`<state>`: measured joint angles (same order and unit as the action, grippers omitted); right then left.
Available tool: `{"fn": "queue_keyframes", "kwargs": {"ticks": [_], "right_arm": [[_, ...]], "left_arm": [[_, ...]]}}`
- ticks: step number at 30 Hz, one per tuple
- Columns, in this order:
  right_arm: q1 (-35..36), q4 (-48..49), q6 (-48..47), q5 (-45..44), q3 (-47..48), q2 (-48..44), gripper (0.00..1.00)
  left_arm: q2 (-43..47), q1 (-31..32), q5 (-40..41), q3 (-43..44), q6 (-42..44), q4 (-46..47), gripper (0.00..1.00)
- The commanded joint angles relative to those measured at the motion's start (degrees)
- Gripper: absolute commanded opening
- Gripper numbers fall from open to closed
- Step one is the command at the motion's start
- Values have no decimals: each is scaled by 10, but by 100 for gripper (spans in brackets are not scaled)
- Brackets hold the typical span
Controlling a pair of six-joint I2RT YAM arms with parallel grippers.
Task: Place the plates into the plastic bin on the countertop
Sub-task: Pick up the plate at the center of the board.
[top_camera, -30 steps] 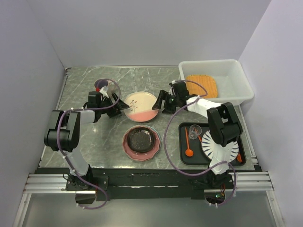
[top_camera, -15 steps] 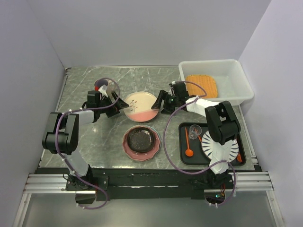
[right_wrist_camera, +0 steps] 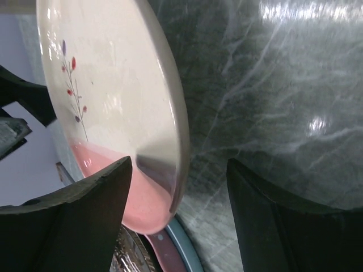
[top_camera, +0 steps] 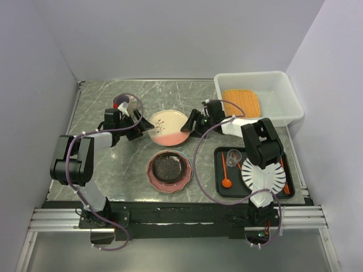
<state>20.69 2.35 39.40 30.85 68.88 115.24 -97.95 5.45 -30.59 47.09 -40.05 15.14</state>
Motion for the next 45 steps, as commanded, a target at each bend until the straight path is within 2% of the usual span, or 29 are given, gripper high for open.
{"fn": "queue_keyframes", "kwargs": {"ticks": [1, 7, 13, 16, 22, 32, 39, 45], "right_arm": [[-11, 61, 23, 32, -3, 20, 68], [-14, 85, 31, 53, -11, 24, 37], [-19, 109, 37, 69, -23, 19, 20], [-21, 110, 34, 73, -26, 15, 16], [-21, 69, 11, 51, -14, 0, 15], [-28, -20, -36, -5, 5, -34, 21], [-28, -96, -80, -52, 39, -57, 30], [-30, -98, -85, -51, 38, -62, 28]], "left_arm": [[13, 3, -9, 18, 8, 12, 99], [7, 3, -8, 20, 10, 9, 99], [5, 3, -9, 24, 13, 4, 99], [4, 3, -9, 24, 12, 4, 99], [4, 3, -8, 26, 12, 3, 99], [4, 3, -6, 26, 15, -1, 99], [0, 3, -8, 22, 11, 6, 99], [-6, 3, -16, 13, 6, 24, 99]]}}
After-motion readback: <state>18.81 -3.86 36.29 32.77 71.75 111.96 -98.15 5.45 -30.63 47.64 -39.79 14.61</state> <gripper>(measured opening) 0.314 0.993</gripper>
